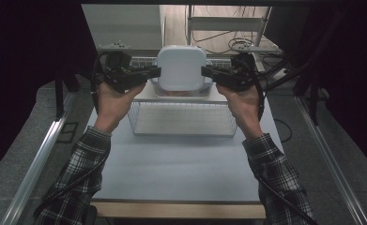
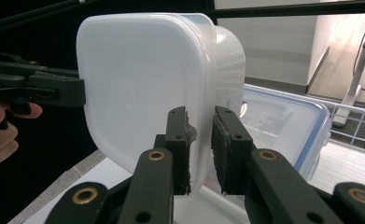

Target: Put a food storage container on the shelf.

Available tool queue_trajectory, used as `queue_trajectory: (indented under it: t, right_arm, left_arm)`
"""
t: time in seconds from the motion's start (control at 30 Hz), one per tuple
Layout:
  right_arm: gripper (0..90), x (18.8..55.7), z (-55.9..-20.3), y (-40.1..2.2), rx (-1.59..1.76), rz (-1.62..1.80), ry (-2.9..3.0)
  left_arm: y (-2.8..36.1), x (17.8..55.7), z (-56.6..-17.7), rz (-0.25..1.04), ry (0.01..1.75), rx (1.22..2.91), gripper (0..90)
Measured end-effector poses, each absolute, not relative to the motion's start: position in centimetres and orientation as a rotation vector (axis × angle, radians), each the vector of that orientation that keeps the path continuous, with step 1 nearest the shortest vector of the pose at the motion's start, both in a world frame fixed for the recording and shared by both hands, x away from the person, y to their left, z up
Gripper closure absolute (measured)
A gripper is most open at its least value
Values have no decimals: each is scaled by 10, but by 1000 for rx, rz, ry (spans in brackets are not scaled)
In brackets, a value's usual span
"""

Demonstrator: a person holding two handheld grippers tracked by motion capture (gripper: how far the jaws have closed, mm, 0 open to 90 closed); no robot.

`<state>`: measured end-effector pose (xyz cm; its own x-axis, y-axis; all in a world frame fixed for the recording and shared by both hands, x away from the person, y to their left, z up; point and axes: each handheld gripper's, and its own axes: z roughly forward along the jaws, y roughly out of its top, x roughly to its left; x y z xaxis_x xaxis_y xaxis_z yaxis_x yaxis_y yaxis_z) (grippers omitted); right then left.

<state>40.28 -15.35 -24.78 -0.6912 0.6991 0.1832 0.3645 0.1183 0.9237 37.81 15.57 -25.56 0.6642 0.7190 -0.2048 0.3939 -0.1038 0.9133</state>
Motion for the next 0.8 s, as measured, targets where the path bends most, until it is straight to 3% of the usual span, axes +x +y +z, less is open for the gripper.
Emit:
queue_trajectory:
  t: [0.8]
  right_arm:
    - [630,428,-246,-140,1087,1561,2048]
  left_arm:
    - [149,410,-254,368,959,1719,663]
